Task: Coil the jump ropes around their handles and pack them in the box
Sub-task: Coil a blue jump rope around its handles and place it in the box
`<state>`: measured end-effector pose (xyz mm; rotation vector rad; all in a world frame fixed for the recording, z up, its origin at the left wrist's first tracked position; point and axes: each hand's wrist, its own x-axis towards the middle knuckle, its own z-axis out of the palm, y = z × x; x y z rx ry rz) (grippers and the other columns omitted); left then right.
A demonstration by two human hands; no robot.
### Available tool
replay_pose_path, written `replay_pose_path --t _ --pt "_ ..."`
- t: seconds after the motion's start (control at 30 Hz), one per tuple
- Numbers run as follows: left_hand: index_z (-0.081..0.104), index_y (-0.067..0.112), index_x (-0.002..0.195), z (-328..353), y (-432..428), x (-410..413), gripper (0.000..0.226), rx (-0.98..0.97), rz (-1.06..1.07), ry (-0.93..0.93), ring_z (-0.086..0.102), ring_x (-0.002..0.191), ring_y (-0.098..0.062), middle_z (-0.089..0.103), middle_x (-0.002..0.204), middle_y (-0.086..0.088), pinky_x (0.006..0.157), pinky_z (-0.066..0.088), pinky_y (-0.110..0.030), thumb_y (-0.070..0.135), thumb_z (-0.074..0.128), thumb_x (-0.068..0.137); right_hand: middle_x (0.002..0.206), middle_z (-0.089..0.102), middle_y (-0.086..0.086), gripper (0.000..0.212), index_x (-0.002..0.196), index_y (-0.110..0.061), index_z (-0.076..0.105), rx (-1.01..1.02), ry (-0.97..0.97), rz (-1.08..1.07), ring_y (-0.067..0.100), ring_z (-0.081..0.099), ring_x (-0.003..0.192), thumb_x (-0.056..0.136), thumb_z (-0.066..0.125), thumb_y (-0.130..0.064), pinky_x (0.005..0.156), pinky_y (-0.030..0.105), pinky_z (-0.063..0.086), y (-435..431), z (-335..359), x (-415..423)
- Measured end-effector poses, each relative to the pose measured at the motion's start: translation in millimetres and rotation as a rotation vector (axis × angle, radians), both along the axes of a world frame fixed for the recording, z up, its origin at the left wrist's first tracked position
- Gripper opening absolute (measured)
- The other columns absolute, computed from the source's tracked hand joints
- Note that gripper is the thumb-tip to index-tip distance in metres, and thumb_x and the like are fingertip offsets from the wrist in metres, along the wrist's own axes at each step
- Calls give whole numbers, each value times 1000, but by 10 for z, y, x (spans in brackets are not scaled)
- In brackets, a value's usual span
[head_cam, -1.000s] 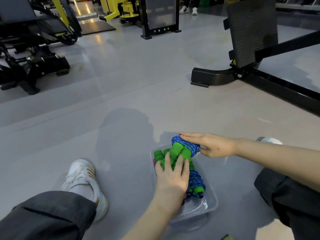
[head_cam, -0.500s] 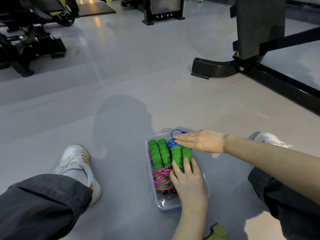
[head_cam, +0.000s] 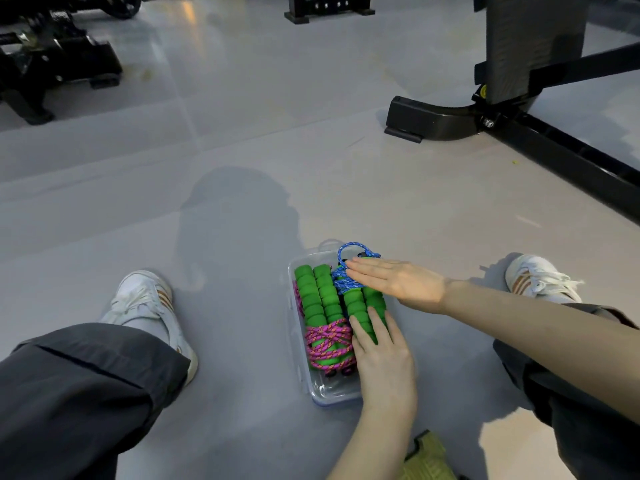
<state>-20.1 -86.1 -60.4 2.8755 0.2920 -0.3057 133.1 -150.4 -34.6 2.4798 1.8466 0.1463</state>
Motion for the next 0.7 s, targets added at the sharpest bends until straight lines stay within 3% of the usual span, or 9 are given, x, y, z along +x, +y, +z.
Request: replay_pose_path --t 0.1,0.17,0.27,0.3,0.43,0.5,0.6,0.67,0.7 --pt "71 5 108 -35 22 -68 65 -42 -37 -17 62 104 -45 67 113 -19 76 57 -43 36 82 53 137 52 13 89 132 -3 49 16 -3 -22 33 50 124 50 41 29 100 48 36 3 -43 9" --pt "71 4 109 -64 13 -93 74 -30 -18 -35 61 106 -45 67 114 -19 78 57 -43 37 87 45 136 52 13 88 131 -4 51 33 22 -23 34 51 123 51 44 30 99 47 38 0 -62 8" --pt "73 5 105 -59 -8 -86 42 42 -35 -36 63 102 -45 67 112 -19 72 58 -42 24 56 72 134 54 15 75 130 -2 51 44 38 9 34 53 121 64 24 19 96 46 44 -4 -58 -15" --pt "75 6 101 -50 -7 -66 43 19 -49 -11 64 99 -44 69 109 -18 69 58 -40 19 44 73 134 54 15 72 130 0 51 47 43 11 34 54 120 65 25 18 95 47 45 1 -57 -19" --pt "71 16 73 147 272 24 18 -59 -120 -329 67 62 -24 67 74 -2 42 45 -24 30 74 61 132 55 15 67 130 0 52 98 64 -40 32 56 118 69 27 15 98 45 40 -11 -97 -42" --pt "65 13 69 181 529 163 11 -132 -45 -571 57 49 -22 59 66 -3 40 37 -24 21 58 72 132 55 16 68 130 0 50 126 114 -44 34 55 119 66 39 22 95 48 44 -14 -137 -53" --pt "68 4 91 157 832 442 37 -139 8 -690 64 72 -29 65 85 -10 66 45 -33 15 36 75 130 57 18 59 121 0 56 123 144 -43 37 56 117 67 45 22 92 49 48 2 -138 -47" --pt "61 -2 119 143 946 593 60 -70 -121 -501 61 110 -33 61 120 -19 93 45 -40 21 23 78 131 56 18 59 115 0 60 108 145 -44 37 57 116 62 56 25 90 47 50 8 -121 -46" --pt "46 -4 135 120 990 634 74 -55 -191 -383 45 131 -31 45 141 -21 107 34 -42 28 10 79 134 53 17 61 116 -2 60 99 157 -62 37 57 115 61 58 25 84 45 53 7 -121 -52"
